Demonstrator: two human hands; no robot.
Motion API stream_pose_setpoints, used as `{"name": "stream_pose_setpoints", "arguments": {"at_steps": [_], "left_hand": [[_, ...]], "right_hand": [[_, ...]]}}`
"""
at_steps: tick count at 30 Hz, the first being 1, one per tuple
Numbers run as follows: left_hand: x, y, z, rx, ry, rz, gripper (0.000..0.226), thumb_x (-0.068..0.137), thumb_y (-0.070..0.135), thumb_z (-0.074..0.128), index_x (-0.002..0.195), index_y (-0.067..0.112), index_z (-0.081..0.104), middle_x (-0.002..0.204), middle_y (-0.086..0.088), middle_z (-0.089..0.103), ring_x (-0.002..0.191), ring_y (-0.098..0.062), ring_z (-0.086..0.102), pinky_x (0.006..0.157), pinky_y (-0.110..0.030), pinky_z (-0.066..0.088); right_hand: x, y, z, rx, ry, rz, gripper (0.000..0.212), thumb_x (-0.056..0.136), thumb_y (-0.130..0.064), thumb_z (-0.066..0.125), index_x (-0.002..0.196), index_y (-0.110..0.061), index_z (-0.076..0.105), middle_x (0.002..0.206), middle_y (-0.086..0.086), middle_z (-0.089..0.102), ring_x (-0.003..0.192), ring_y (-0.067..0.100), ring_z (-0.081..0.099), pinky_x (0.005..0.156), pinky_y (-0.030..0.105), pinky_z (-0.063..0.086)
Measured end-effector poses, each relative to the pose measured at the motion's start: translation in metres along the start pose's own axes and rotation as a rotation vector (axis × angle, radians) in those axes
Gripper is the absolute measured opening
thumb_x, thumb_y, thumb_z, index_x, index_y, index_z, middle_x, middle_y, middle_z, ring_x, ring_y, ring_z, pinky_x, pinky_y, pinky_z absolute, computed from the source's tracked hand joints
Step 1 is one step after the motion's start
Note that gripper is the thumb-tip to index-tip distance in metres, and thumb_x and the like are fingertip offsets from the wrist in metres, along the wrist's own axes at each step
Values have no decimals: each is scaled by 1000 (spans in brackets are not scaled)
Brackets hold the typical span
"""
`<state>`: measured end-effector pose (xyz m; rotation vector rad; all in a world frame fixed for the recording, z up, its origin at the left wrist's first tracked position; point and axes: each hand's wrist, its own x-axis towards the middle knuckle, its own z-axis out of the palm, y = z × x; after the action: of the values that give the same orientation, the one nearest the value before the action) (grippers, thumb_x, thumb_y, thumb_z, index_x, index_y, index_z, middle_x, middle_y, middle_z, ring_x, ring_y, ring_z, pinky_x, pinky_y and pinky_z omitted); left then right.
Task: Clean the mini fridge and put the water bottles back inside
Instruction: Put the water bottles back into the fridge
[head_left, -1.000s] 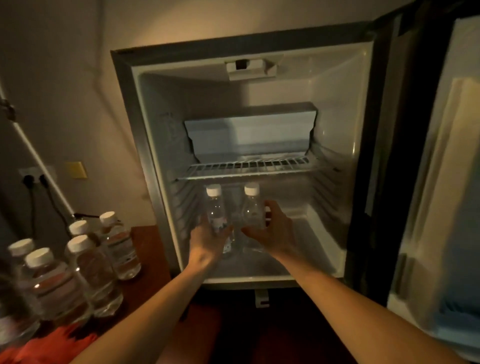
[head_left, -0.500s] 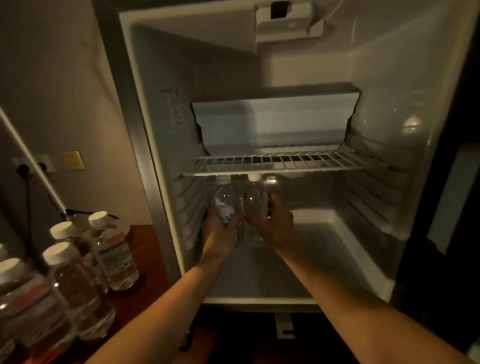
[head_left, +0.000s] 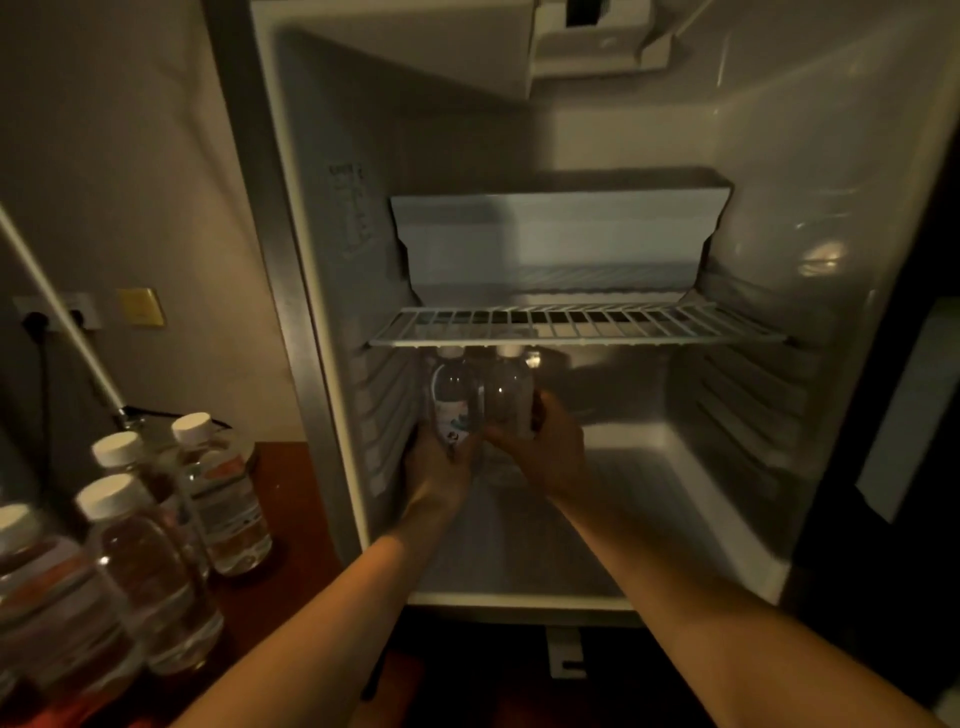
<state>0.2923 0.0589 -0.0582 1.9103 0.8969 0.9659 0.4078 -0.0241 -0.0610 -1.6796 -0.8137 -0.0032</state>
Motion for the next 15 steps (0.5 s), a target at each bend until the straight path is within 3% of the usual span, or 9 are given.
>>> {"name": "stream_pose_setpoints", "arguments": {"at_steps": [3, 6, 9, 10, 11, 13, 15], "left_hand": [[-25, -3, -10, 37, -31, -18, 46, 88, 40, 69, 115, 6, 54, 115, -14, 63, 108, -29, 60, 85, -32, 45], [-48, 3, -24, 111, -68, 41, 44, 89, 36, 68, 113, 2, 54, 114, -20, 64, 108, -34, 61, 84, -35, 45], [-73, 9, -49, 222, -150, 140, 45, 94, 35, 61, 126, 4, 51, 120, -20, 64, 111, -39, 60, 87, -39, 48], [-82, 11, -59, 218, -180, 185, 45, 94, 35, 61, 129, 8, 50, 121, -17, 64, 111, -38, 60, 88, -41, 49], [-93, 11, -69, 203, -203, 230, 45, 94, 33, 62, 131, 11, 50, 121, -16, 65, 110, -36, 61, 88, -42, 51], [-113, 12, -90, 242, -211, 294, 43, 92, 31, 63, 130, 12, 53, 120, -14, 66, 112, -33, 61, 88, -41, 51], [-131, 10, -111, 357, -210, 330, 43, 92, 34, 62, 126, 10, 54, 122, -13, 64, 115, -31, 59, 91, -38, 49]], "right_hand": [[-15, -3, -10, -4, -19, 35, 59, 67, -38, 86, 117, -21, 59, 99, -17, 63, 89, 1, 59, 62, 3, 42], [-40, -14, -21, -96, -43, 36, 63, 72, -41, 83, 125, -21, 56, 105, -10, 62, 91, 6, 56, 61, 7, 39], [-70, -30, -28, -260, -90, -59, 67, 72, -33, 84, 129, -14, 55, 122, 9, 65, 105, 26, 63, 71, 21, 46], [-81, -37, -29, -275, -120, -80, 64, 72, -30, 84, 128, -14, 57, 122, 11, 65, 105, 29, 63, 68, 19, 44], [-92, -47, -29, -271, -171, -80, 58, 73, -27, 83, 124, -14, 60, 120, 10, 65, 104, 29, 63, 69, 18, 45], [-114, -64, -28, -297, -316, -54, 42, 77, -26, 77, 116, -19, 63, 117, 7, 66, 105, 27, 64, 81, 29, 52], [-137, -77, -28, -443, -391, -68, 42, 78, -39, 71, 117, -26, 61, 116, 2, 67, 106, 25, 64, 87, 35, 53]]}}
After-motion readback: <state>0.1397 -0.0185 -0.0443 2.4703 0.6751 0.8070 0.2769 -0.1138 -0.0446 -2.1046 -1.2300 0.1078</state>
